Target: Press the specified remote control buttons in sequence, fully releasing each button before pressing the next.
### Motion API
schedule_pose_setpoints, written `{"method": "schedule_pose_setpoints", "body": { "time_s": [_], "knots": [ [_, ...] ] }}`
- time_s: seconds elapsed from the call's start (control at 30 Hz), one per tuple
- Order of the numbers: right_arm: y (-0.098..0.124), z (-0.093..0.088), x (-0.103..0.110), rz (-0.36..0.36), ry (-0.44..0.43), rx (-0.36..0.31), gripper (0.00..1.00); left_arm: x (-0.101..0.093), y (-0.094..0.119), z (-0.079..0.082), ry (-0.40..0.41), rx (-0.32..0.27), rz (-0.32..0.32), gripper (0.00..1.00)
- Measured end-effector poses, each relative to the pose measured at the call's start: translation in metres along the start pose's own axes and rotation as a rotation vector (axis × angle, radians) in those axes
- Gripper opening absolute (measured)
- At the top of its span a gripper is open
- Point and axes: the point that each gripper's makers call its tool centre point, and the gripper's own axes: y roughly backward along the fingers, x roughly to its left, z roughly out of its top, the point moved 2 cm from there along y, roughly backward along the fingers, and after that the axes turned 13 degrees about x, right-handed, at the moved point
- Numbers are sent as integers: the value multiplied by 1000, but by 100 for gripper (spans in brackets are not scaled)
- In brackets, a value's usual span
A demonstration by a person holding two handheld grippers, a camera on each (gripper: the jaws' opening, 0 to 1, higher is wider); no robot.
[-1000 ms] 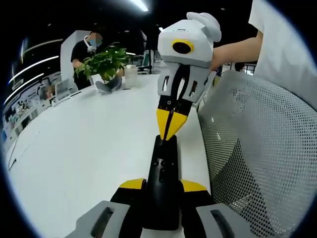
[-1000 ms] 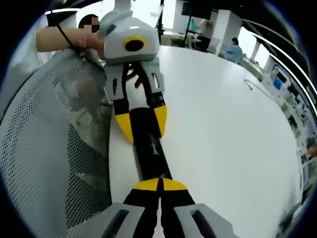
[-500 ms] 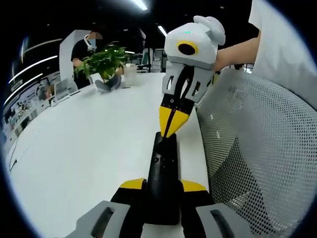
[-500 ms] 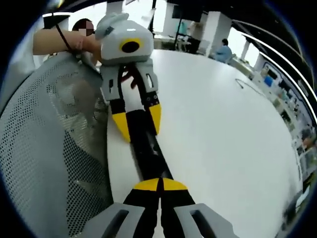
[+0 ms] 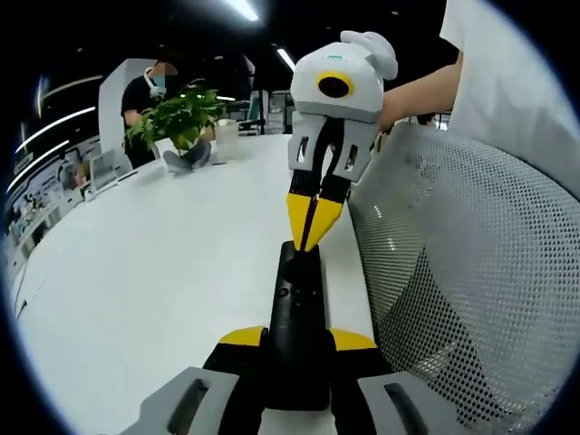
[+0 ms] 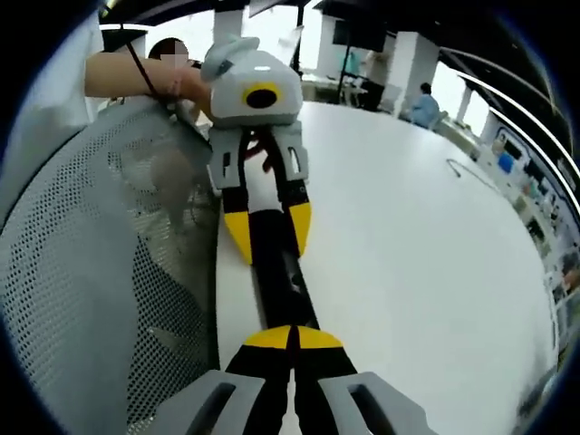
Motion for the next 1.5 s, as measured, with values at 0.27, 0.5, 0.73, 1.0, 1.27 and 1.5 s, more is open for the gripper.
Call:
{"method": "schedule_pose_setpoints", "body": {
  "time_s": [0.27, 0.5, 0.73, 1.0, 1.27, 1.5],
  "knots": [
    [-4, 1, -1, 14, 49, 32, 0, 0, 0, 0, 0, -5, 0, 25],
    [-5, 2, -3, 29, 123, 94, 0, 0, 0, 0, 3, -6, 0, 25],
    [-7, 4, -3, 41, 219, 205, 0, 0, 0, 1, 3, -5, 0, 25],
    [-7, 3, -5, 61, 185, 231, 0, 0, -1, 1, 0, -7, -5, 25],
    [-5, 2, -7, 97, 53, 117, 0, 1, 0, 2, 1, -11, -11, 25],
    [-3, 7, -8, 123, -19, 79, 7, 1, 0, 1, 15, -21, -18, 25]
  ]
}}
